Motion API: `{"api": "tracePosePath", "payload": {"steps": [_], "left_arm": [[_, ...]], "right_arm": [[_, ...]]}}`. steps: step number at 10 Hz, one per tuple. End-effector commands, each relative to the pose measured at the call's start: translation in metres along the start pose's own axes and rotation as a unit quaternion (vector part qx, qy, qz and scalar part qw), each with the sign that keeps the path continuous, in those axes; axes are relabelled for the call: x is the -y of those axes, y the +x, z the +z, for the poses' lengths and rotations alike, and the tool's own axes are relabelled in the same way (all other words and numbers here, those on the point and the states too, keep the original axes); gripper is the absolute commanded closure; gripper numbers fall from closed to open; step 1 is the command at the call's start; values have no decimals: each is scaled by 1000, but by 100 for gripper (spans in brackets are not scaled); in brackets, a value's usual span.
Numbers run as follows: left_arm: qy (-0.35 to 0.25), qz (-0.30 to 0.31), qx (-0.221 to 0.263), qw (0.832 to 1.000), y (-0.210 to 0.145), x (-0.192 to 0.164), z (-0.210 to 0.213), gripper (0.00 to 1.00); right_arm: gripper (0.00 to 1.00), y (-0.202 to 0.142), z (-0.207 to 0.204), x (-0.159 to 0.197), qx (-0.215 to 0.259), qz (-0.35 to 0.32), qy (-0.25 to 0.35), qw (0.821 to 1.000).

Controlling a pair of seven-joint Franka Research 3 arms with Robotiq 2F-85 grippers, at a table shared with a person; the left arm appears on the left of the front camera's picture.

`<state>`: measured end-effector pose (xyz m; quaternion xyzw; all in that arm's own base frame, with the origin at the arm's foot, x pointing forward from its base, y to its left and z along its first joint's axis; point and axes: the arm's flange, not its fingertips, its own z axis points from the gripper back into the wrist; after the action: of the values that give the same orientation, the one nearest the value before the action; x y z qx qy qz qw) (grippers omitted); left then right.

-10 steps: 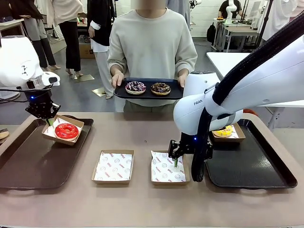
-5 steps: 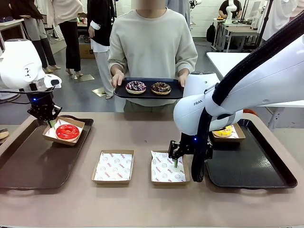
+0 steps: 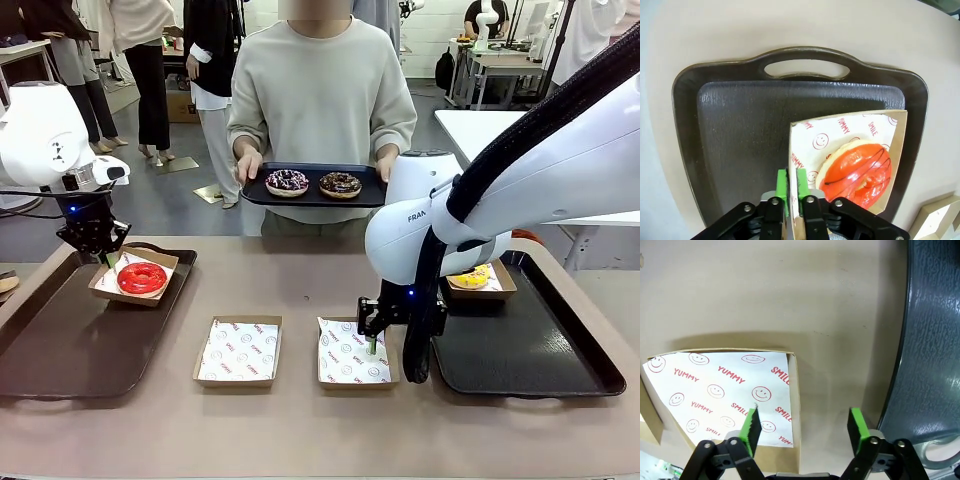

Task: Individually package the donuts and arrange them on the tray.
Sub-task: Place the picked Paper togo box on the Handle tray while simultaneously picking up another Paper togo box from the table with the other hand.

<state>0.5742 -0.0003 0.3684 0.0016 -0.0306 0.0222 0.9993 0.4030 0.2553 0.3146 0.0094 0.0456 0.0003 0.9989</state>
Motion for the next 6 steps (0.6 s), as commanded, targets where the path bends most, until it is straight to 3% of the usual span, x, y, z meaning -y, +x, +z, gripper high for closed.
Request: {"api": "tracePosePath", "payload": {"steps": [1, 2, 3, 4, 5, 6], "left_arm": [[13, 10, -5, 1000, 3, 2, 4, 34], [12, 9, -5, 1000, 3, 2, 4, 0], [12, 9, -6, 1000, 4, 2, 4, 0], [11, 8, -6, 1000, 3, 2, 4, 0], [11, 8, -6, 1000, 3, 2, 4, 11], [9, 10, -6, 1000, 3, 2, 4, 2]], "right_arm": [[100, -1, -4, 0, 5, 8, 10, 1000], [100, -1, -4, 0, 5, 7, 11, 1000], [100, -1, -4, 0, 4, 5, 12, 1000], [86, -1, -4, 0, 4, 5, 13, 1000], [96, -1, -4, 0, 5, 5, 14, 1000], [100, -1, -4, 0, 6, 5, 14, 1000]]}}
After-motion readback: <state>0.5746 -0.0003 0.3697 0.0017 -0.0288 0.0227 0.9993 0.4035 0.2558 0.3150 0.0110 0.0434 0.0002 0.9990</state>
